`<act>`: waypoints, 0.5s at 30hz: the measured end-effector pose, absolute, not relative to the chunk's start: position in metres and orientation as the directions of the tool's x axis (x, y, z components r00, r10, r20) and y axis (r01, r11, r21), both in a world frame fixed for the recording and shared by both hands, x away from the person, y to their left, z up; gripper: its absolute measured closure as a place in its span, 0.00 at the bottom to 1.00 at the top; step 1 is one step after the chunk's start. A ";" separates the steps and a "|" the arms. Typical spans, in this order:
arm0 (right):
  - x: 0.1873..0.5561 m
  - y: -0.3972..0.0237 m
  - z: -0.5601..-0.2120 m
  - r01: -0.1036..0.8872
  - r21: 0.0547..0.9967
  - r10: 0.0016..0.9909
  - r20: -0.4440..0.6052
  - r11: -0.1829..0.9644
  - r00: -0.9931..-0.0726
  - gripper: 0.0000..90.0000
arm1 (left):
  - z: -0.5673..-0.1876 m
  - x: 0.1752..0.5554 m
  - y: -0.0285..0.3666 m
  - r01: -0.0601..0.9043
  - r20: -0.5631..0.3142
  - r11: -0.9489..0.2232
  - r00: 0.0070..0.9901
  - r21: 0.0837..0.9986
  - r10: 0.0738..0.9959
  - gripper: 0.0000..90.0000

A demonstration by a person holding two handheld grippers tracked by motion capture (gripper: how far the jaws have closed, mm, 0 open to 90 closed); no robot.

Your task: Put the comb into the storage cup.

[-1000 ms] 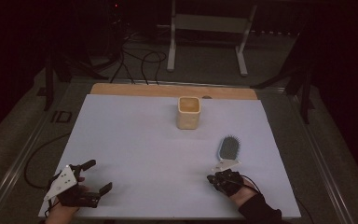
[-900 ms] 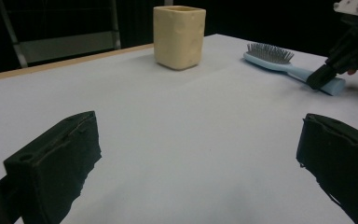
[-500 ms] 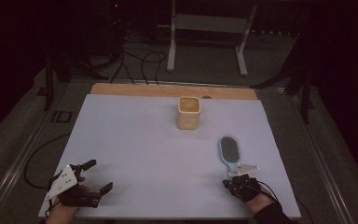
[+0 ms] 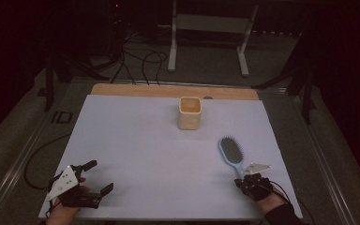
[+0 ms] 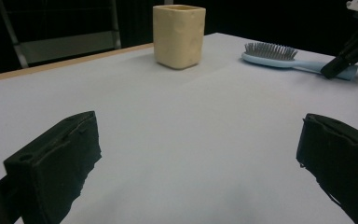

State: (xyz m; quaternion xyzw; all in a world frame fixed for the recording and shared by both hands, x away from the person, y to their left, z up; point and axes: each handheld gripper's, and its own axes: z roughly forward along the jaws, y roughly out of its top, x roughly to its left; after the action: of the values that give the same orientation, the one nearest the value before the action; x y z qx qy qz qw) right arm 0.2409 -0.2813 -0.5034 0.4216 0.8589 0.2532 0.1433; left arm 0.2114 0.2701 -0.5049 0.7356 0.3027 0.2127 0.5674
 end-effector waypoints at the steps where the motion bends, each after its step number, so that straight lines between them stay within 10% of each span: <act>1: 0.241 -0.284 -0.503 0.656 0.555 0.801 -0.031 0.511 -0.598 1.00 | -0.505 0.211 0.270 0.203 -0.030 -0.173 0.726 0.964 0.687 0.00; 15: 0.244 -0.302 -0.505 0.678 0.552 0.826 -0.034 0.485 -0.563 1.00 | -0.505 0.211 0.271 0.205 -0.030 -0.174 0.726 0.963 0.688 0.00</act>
State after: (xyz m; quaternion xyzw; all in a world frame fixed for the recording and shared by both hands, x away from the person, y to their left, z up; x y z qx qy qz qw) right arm 0.2442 -0.3019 -0.5047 0.4430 0.8488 0.2472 0.1491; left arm 0.2115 0.2705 -0.5050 0.7359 0.3032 0.2129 0.5668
